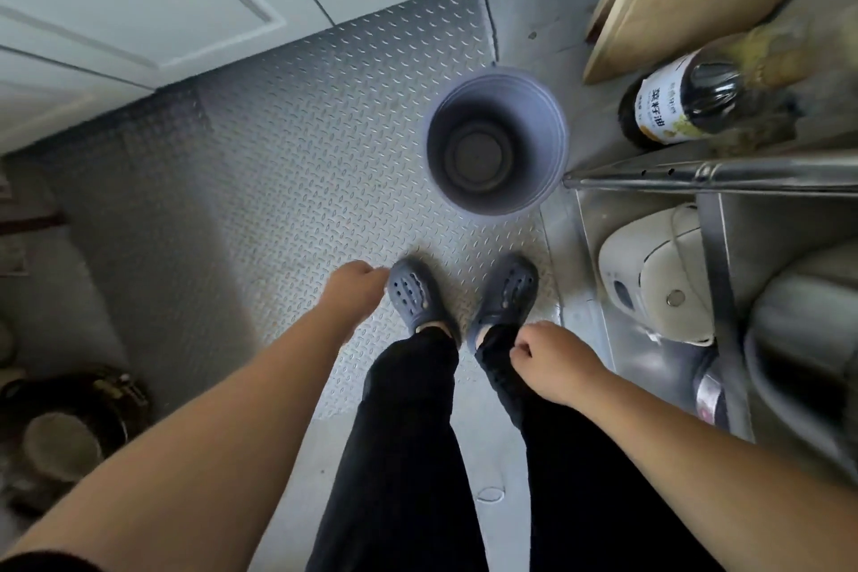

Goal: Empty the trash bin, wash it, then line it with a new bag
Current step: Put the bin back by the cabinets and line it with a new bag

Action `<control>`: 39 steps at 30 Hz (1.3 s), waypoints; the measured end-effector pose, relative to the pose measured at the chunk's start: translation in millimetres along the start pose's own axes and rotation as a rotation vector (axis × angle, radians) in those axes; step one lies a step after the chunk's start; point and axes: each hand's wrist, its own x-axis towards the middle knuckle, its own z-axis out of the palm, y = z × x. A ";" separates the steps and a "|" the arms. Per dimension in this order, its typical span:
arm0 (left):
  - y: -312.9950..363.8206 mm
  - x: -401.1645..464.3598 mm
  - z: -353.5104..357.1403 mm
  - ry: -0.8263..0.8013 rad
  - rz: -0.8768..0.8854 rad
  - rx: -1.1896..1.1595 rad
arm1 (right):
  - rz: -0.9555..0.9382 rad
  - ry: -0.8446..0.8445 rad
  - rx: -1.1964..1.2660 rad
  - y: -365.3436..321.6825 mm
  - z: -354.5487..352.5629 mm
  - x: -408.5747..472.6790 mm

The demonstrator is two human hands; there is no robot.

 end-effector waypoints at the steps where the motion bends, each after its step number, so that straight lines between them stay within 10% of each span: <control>1: -3.2 -25.0 -7.7 -0.001 0.000 -0.012 | 0.003 -0.020 -0.015 -4.8 -10.0 -16.4; 10: -38.8 -260.2 -76.5 0.116 0.063 -0.149 | -0.074 -0.004 -0.277 -48.9 -99.8 -183.2; 22: -247.3 -397.5 -94.4 0.183 -0.140 -0.551 | 0.042 0.042 -0.594 -95.4 -118.9 -297.4; 29: -402.0 -420.5 -96.3 0.197 -0.262 -0.614 | -0.125 0.053 -0.314 -283.9 -35.0 -296.6; 39: -545.7 -423.1 -139.3 0.347 -0.521 -1.001 | -0.441 -0.116 -0.575 -502.5 76.6 -308.3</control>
